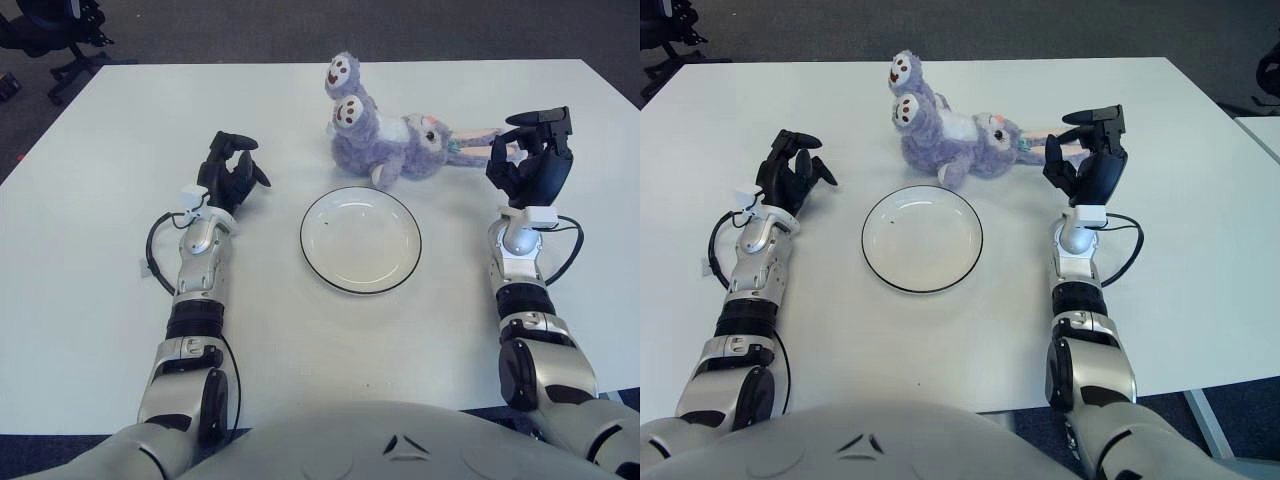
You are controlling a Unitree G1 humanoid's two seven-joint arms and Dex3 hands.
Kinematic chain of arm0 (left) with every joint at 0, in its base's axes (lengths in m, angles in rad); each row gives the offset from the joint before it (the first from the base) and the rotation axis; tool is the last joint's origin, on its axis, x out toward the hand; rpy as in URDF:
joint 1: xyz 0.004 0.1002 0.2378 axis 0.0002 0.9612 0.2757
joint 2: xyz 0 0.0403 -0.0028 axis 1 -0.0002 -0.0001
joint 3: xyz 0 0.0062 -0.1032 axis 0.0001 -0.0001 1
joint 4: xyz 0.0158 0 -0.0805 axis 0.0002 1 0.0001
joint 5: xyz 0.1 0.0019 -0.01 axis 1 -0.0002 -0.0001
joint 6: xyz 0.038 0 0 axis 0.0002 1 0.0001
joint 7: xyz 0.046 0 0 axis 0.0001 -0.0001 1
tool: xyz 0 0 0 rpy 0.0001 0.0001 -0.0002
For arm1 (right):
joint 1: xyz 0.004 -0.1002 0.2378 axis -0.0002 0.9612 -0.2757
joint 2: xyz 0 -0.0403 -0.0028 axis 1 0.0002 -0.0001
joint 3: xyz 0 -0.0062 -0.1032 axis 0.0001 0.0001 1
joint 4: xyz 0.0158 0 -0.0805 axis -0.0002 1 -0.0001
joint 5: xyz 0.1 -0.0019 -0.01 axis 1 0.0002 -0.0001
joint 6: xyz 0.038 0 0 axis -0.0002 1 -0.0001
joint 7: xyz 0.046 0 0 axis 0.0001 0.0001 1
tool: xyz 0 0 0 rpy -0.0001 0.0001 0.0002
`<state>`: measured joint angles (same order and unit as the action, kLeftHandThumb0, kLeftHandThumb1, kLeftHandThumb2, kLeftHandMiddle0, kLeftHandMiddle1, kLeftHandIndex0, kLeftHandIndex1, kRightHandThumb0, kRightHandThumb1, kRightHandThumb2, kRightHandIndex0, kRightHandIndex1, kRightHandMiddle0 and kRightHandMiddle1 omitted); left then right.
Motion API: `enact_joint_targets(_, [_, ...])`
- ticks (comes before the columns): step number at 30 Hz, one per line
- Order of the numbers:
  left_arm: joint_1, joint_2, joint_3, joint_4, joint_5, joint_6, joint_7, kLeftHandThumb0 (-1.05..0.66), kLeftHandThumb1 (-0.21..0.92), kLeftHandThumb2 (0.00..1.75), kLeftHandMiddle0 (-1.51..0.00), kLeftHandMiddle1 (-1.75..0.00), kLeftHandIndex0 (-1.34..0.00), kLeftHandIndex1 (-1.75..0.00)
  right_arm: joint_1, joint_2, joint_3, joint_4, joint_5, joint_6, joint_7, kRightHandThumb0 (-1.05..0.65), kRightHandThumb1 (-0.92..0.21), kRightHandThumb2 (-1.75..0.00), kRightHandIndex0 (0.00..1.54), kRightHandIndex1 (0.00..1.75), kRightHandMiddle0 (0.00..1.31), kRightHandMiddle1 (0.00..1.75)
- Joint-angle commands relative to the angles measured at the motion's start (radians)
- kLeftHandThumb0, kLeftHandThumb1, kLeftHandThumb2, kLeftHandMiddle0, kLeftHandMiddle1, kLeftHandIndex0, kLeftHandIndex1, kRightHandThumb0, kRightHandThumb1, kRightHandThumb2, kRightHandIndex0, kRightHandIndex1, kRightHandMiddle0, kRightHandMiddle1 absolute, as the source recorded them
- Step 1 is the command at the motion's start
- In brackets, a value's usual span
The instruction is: Put the doll into the plate.
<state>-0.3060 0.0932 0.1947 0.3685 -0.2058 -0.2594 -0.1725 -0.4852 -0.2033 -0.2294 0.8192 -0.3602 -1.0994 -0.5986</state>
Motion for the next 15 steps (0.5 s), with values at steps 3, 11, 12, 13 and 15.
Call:
enact_joint_targets(3, [0.024,-0.004,-0.004,0.006,0.000,-0.003,-0.005,-0.35,0.89,0.51,-0.83,-1.75,-0.27,-1.71,0.082,0.004,0.021,0.083,-0.060,-0.026,-0.085,0.00,-0.92,-0.33,0.41,1.54,0.32,1.40])
enact_joint_targets(11, [0.026,-0.011,-0.011,0.001,0.005,0.000,0.000,-0.35,0.88,0.54,-0.83,-1.75,-0.26,-1.72,0.103,-0.053,0.082,0.041,-0.144,0.079,-0.118,0.17,-0.92,-0.28,0.48,1.42,0.25,1.11])
enact_joint_targets(12, [0.027,-0.012,-0.012,0.000,0.006,0.000,0.001,-0.35,0.87,0.55,-0.83,-1.75,-0.26,-1.72,0.108,-0.062,0.090,0.028,-0.158,0.101,-0.122,0.04,-0.88,-0.22,0.50,1.09,0.26,0.86])
enact_joint_targets(13, [0.027,-0.014,-0.013,0.000,0.006,-0.001,0.002,-0.35,0.87,0.55,-0.83,-1.75,-0.26,-1.72,0.118,-0.083,0.104,-0.002,-0.199,0.144,-0.136,-0.04,-0.86,-0.16,0.56,0.78,0.30,0.65])
enact_joint_targets(15, [0.028,-0.016,-0.015,-0.001,0.007,-0.002,0.003,-0.35,0.87,0.55,-0.83,-1.75,-0.26,-1.73,0.138,-0.121,0.128,-0.066,-0.282,0.232,-0.165,-0.28,-0.84,-0.08,0.58,0.43,0.29,0.40])
